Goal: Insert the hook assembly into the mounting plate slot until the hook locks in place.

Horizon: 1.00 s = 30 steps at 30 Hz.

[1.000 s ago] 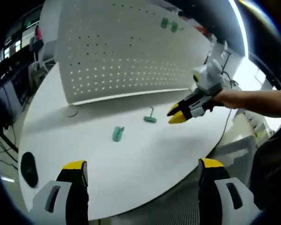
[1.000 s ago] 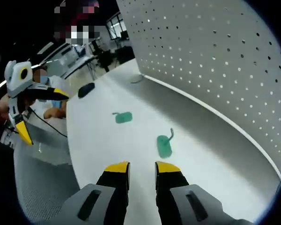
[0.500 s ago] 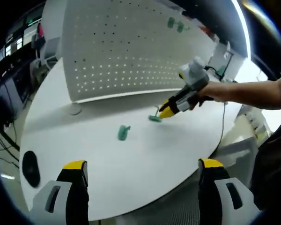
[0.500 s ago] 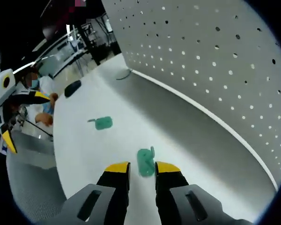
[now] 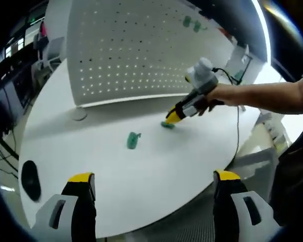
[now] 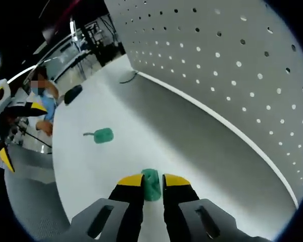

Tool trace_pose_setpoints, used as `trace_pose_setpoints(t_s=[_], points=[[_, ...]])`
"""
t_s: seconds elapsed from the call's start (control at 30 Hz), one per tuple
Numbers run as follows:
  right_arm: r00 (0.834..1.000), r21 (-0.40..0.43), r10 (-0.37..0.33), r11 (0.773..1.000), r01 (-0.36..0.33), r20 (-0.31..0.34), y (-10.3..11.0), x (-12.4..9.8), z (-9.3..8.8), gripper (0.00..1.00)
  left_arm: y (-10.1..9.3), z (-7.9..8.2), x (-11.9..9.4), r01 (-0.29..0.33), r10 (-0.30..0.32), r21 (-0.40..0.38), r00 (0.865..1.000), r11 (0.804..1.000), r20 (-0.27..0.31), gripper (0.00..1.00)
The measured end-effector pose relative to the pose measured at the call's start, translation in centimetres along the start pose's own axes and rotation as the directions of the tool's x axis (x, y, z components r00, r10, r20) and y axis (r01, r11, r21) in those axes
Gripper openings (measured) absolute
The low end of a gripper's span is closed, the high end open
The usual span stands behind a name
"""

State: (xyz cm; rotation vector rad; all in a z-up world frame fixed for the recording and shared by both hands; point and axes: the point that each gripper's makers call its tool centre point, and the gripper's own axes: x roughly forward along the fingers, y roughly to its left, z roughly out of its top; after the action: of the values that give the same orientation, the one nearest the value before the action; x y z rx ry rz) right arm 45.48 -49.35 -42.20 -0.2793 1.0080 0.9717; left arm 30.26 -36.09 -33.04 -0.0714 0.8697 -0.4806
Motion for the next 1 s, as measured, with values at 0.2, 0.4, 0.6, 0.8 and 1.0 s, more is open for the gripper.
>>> trace_pose_setpoints(t_s=[0.2, 0.4, 0.6, 0.8, 1.0], points=[[1.000, 0.011, 0.022, 1.000, -0.022, -0.008, 0.1, 0.3, 0.2, 0.05, 0.0, 0.1, 0.1, 0.005, -0.005, 0.000, 1.000, 1.000, -0.001, 0.98], [0.999, 0.071, 0.043, 0.997, -0.042, -0.010, 0.4, 0.3, 0.1, 0.00, 0.1, 0.0, 0.0, 0.002, -0.002, -0.005, 1.000, 1.000, 0.001, 0.98], [0.999, 0.130, 0.043, 0.990, -0.045, 0.023, 0.5, 0.1, -0.2, 0.00, 0.1, 0.0, 0.0, -0.003, 0.003, -0.002, 1.000, 1.000, 0.003, 0.99], [0.996, 0.165, -0.004, 0.986, -0.012, 0.092, -0.2, -1.2, 0.7, 0.00, -0.2, 0.5, -0.2, 0.000, 0.000, 0.006, 1.000, 1.000, 0.013, 0.99], [0.982, 0.187, -0.043, 0.982, 0.008, 0.183, -0.6, -3.1, 2.6, 0.00, -0.1, 1.6, -0.8, -0.005, 0.004, 0.022, 0.999, 1.000, 0.035, 0.99]])
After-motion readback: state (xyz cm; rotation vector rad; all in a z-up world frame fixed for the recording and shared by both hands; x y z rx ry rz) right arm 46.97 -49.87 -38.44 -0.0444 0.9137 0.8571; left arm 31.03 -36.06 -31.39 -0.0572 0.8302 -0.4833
